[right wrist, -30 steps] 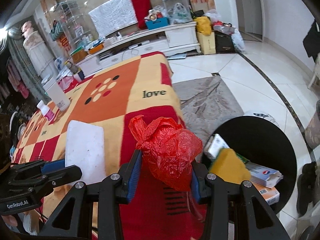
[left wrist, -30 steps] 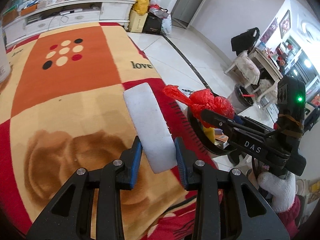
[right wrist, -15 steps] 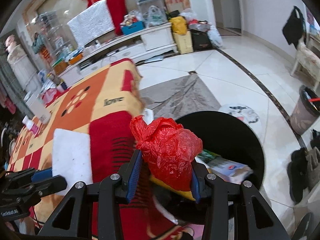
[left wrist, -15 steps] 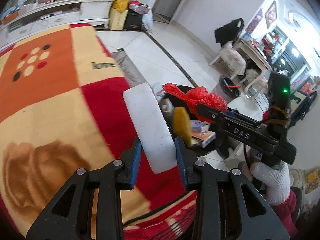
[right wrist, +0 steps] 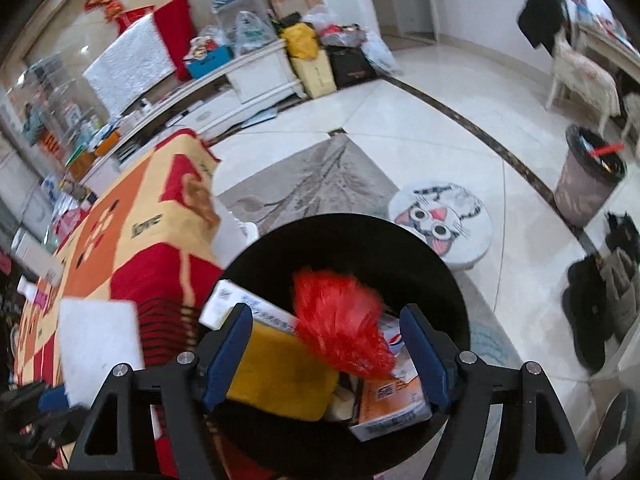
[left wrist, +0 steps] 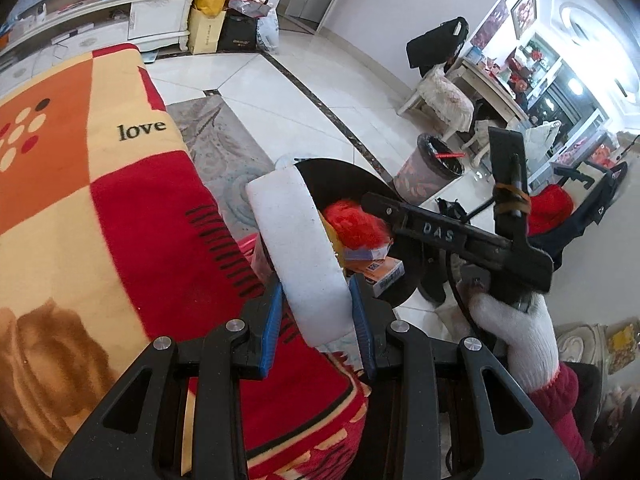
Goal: Collect trash
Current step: 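Open the right tool to drop the red bag while the left drops the foam block into the bin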
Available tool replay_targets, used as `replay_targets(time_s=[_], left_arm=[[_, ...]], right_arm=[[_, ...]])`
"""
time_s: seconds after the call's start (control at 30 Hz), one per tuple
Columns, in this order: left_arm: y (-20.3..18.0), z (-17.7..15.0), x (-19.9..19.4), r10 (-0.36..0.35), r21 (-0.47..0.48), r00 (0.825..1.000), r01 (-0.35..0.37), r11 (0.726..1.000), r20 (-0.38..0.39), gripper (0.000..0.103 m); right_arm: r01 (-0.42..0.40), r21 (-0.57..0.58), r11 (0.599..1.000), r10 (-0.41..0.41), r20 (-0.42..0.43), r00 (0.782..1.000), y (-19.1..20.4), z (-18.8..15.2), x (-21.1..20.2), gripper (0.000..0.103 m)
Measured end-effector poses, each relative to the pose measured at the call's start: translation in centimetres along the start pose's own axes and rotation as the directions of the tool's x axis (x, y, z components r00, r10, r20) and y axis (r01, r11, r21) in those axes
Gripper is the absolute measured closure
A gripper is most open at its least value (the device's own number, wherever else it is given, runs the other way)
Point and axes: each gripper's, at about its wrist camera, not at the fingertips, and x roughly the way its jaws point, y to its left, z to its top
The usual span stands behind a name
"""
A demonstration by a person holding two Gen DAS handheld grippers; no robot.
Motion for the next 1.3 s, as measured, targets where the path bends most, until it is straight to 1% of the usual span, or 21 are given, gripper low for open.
replay_targets(time_s=[0.1,0.27,0.43,0.57,0.6,0.63,0.67,0.7,0.73,0.77,0.8,0.9,1.03,1.1,1.17,1.23,1.3], left_arm=[[-0.2,-0.1,0.2,0.001,0.001,1.0,-0.001,1.0,-0.007,0.072],[-0.8,0.3,0.9,-0.023,0.003,1.0,0.023,1.0,-0.017,0.072],[-2.3,0.6,2.0,-0.053,0.032,0.998,0.054,0.998,-0.023,0.072],[-3.2,1.4,3.4,-0.072,0.053,0.997,0.072,0.996,-0.012,0.071],[-3.3,1.6,3.8,-0.085,0.053,0.996,0.086,0.995,-0.011,0.069],[-3.4,1.8,4.2,-0.1,0.052,0.995,0.1,0.994,-0.01,0.068],[-3.4,2.0,4.8,-0.115,0.05,0.993,0.116,0.992,-0.014,0.064],[-3.4,2.1,5.3,-0.119,0.048,0.993,0.12,0.992,-0.023,0.052],[-3.3,2.2,5.7,-0.121,0.042,0.992,0.123,0.992,-0.034,0.046],[-3.1,2.1,6.1,-0.126,0.025,0.991,0.128,0.991,-0.047,0.04],[-2.9,2.0,6.2,-0.131,0.016,0.99,0.132,0.991,-0.051,0.04],[-2.4,1.6,6.0,-0.101,0.016,0.993,0.102,0.995,-0.056,0.04],[-1.7,1.2,5.0,-0.066,-0.002,0.997,0.066,0.998,-0.029,0.04],[-1.1,1.1,4.2,-0.025,-0.015,1.0,0.025,1.0,-0.004,0.04],[-0.6,1.0,3.5,0.036,-0.018,0.999,-0.036,0.999,0.021,0.04],[-0.5,0.6,2.4,0.105,-0.008,0.993,-0.105,0.994,0.061,0.04],[-0.4,0.3,1.8,0.139,0.0,0.986,-0.14,0.99,0.093,0.04]], right_arm=[[-0.019,0.045,0.999,0.019,0.007,1.0,-1.0,-0.1,-0.2,0.029],[-0.006,0.042,0.999,0.006,-0.004,1.0,-1.7,-0.6,-0.8,0.029],[0.022,0.043,0.999,-0.022,0.0,1.0,-2.4,-0.7,-1.5,0.029],[0.063,0.044,0.997,-0.064,0.025,0.998,-3.2,-0.5,-2.7,0.029],[0.067,0.048,0.997,-0.069,0.03,0.997,-3.3,-0.4,-2.9,0.029],[0.071,0.055,0.996,-0.073,0.037,0.997,-3.7,-0.3,-3.3,0.029],[0.073,0.061,0.996,-0.075,0.041,0.996,-4.0,-0.2,-3.5,0.029],[0.074,0.064,0.995,-0.076,0.043,0.996,-4.1,-0.2,-3.6,0.029],[0.074,0.065,0.995,-0.077,0.043,0.996,-4.2,-0.2,-3.7,0.029],[0.074,0.063,0.995,-0.077,0.043,0.996,-4.3,-0.2,-3.8,0.029],[0.074,0.061,0.995,-0.077,0.042,0.996,-4.2,-0.2,-3.7,0.029],[0.065,0.055,0.996,-0.067,0.038,0.997,-3.8,-0.5,-3.6,0.029],[0.044,0.049,0.998,-0.046,0.026,0.999,-2.9,-1.0,-2.9,0.029],[0.035,0.041,0.999,-0.036,0.022,0.999,-2.4,-1.4,-2.7,0.029],[0.025,0.028,0.999,-0.026,0.024,0.999,-1.7,-1.8,-2.7,0.029],[0.018,0.018,1.0,-0.018,0.029,0.999,-1.1,-2.1,-2.9,0.029],[0.017,0.006,1.0,-0.017,0.042,0.999,-0.4,-2.5,-3.3,0.029]])
